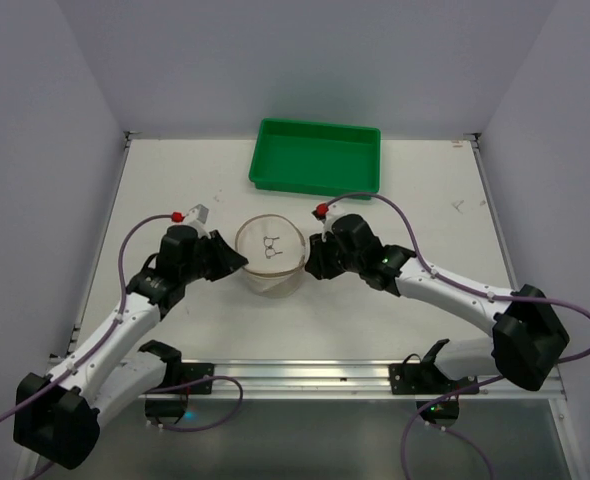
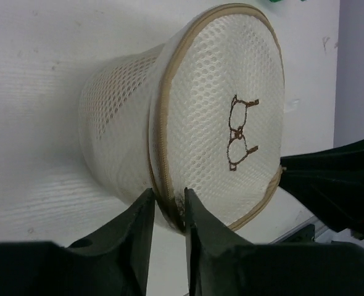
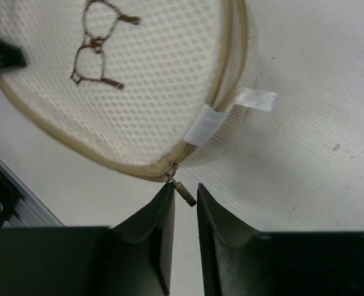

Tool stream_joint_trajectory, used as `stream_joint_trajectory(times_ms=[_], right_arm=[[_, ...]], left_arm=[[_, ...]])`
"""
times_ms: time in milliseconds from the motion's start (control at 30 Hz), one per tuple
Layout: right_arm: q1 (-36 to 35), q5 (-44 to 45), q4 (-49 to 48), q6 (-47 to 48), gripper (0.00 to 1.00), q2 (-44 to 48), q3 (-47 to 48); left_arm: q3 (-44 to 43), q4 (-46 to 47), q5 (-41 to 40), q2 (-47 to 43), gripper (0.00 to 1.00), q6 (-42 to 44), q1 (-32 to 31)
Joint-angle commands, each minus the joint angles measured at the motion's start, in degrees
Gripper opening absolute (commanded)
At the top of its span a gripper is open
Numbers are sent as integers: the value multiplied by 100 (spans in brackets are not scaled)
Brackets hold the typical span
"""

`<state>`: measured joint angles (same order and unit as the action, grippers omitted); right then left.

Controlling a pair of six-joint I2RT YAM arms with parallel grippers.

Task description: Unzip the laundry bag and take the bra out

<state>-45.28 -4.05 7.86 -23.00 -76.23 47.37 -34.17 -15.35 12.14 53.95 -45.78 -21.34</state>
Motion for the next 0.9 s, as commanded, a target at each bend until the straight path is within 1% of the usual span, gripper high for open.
stream_joint_trajectory(times_ms=[0, 33, 67, 100, 133, 167, 200, 300, 333, 400, 433, 500, 533, 600, 667, 733, 867], right_arm=[[98, 344, 532, 244, 32, 134, 368], [72, 396, 585, 261, 46, 204, 465], [37, 466, 690, 305, 51, 361, 518], [19, 510, 734, 340, 55, 432, 562], [-7, 546, 787, 349, 63, 494, 693], [-34, 642, 909, 375, 65, 590, 755], [-43, 686, 971, 384, 70, 644, 817], [-51, 914, 1042, 288, 77, 871, 914], [-51, 933, 1025, 262, 80, 934, 879], [-52, 1003, 928, 165, 82, 1074, 800], [-51, 1029, 911, 139, 82, 1101, 747], [-51, 1064, 946, 94, 83, 1197, 703], [-60, 1065, 954, 77, 83, 1224, 651], [-52, 1021, 1042, 24, 84, 1285, 615], [-51, 968, 1051, -20, 84, 1400, 545], [-51, 977, 1034, -37, 85, 1514, 475], [-51, 1012, 1025, -38, 85, 1628, 422]], left_arm=[[393, -29, -80, -604, 32, 52, 122], [463, -12, -133, -736, 42, 52, 122], [464, -20, -264, -946, 64, 69, 122], [447, -46, -343, -1018, 73, 95, 130], [325, -142, -466, -1071, 83, 191, 130], [237, -169, -685, -1062, 86, 262, 130], [36, -196, -765, -1019, 88, 332, 130], [-326, -170, -985, -607, 88, 710, 130], [-553, -83, -986, -301, 88, 902, 130], [-878, 32, -846, 35, 84, 1088, 131], [-985, 128, -775, 367, 79, 1245, 130], [-1257, 208, -661, 668, 71, 1387, 130], [-1363, 208, -634, 921, 63, 1544, 130], [-1591, 217, -643, 1125, 58, 1668, 130], [-1689, 287, -617, 1336, 50, 1818, 130], [-1847, 287, -555, 1529, 47, 1950, 130], [-1909, 235, -581, 1697, 46, 2020, 113]])
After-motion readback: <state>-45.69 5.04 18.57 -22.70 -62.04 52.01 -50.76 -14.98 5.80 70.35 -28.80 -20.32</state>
